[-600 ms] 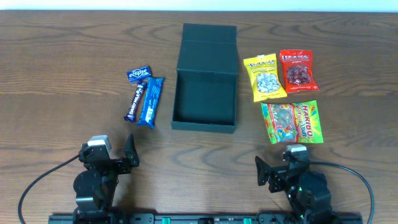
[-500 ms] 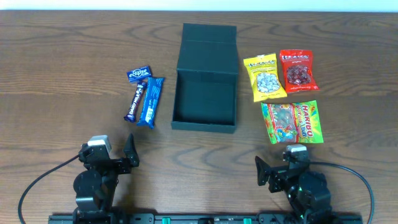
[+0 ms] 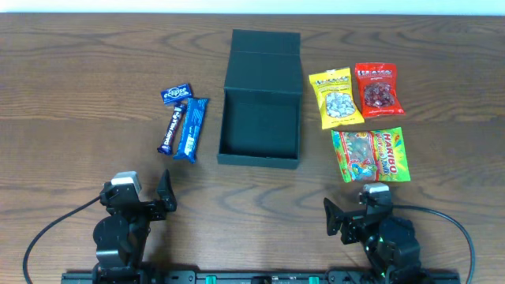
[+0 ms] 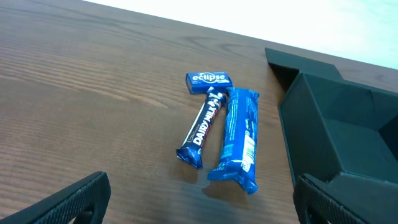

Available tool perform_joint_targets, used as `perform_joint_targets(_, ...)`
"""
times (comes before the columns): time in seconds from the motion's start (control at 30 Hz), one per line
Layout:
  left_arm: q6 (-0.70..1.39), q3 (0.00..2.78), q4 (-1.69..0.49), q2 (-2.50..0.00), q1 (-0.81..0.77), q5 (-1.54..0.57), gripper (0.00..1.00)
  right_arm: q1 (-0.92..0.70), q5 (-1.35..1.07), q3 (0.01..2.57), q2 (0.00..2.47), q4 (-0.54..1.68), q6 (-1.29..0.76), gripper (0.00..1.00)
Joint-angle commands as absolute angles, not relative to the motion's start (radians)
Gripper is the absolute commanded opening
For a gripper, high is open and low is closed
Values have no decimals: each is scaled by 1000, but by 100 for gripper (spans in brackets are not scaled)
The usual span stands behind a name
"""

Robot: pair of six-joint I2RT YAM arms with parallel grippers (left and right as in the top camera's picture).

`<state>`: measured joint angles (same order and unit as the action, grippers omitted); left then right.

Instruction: Pack container

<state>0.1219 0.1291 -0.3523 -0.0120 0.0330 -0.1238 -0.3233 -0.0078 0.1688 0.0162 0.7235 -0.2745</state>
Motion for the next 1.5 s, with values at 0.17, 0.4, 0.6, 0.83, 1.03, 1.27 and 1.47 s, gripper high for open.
perform_joint_targets(0.17, 101, 106, -353, -4, 39, -123, 95, -315, -11, 159, 6, 722, -280, 99)
perform_joint_targets(0.4, 101, 106, -353, -4, 39, -123, 95, -315, -11, 159, 6, 721, -280, 99)
perform_joint_targets(0.6, 101, 106, -353, -4, 39, -123, 95, -315, -12, 159, 6, 714, -314, 99)
perform_joint_targets(0.83, 101, 106, -353, -4, 39, -123, 95, -315, -12, 159, 6, 714, -314, 99)
perform_joint_targets(1.03, 101, 106, -353, -4, 39, -123, 95, -315, -279, 165, 6, 684, -771, 99)
perform_joint_targets(1.27, 101, 106, -353, -4, 39, -123, 95, -315, -465, 165, 6, 388, -987, 99)
perform_joint_targets(1.47, 101, 106, -353, -4, 39, -123, 95, -286, -369, 267, 145, 310, -904, 99)
